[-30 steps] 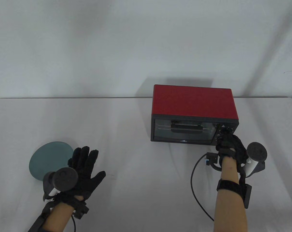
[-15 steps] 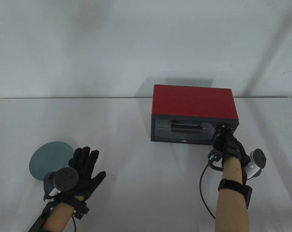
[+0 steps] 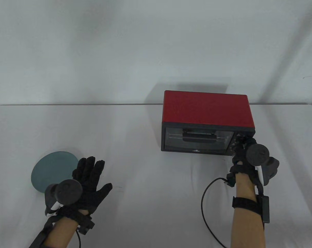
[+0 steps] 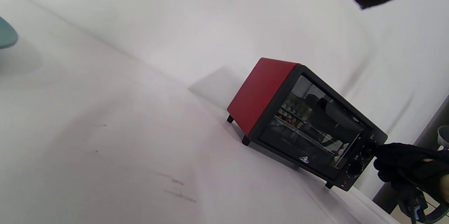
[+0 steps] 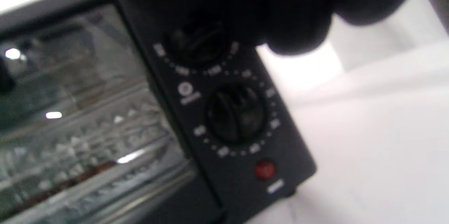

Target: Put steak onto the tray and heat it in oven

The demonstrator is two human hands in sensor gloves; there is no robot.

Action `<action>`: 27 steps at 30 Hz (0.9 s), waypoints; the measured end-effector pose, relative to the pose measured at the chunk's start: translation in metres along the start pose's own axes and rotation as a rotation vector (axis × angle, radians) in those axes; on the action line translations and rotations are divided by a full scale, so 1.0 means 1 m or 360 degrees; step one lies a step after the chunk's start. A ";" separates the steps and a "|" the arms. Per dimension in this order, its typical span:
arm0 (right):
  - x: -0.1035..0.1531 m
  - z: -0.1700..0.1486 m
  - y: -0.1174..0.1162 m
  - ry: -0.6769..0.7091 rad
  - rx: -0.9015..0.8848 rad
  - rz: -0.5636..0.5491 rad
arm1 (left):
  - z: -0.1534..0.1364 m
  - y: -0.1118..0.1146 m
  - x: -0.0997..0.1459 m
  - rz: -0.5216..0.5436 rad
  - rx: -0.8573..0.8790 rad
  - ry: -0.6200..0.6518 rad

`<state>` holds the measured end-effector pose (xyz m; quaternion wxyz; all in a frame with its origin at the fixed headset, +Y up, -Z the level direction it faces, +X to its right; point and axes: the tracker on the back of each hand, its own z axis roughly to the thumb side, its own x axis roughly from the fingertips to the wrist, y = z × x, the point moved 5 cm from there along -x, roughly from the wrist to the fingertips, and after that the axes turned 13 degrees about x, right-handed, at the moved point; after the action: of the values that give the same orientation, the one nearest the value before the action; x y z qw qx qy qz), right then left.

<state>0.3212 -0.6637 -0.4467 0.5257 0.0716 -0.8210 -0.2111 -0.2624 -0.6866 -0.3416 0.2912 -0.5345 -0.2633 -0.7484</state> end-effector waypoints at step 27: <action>-0.002 -0.032 -0.031 -0.0265 -0.0657 0.0116 | -0.001 0.002 -0.001 -0.0014 -0.0019 -0.0009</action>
<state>0.3475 -0.6997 -0.4494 0.4669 -0.0850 -0.8030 -0.3606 -0.2619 -0.6886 -0.3425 0.2839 -0.5371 -0.2621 -0.7498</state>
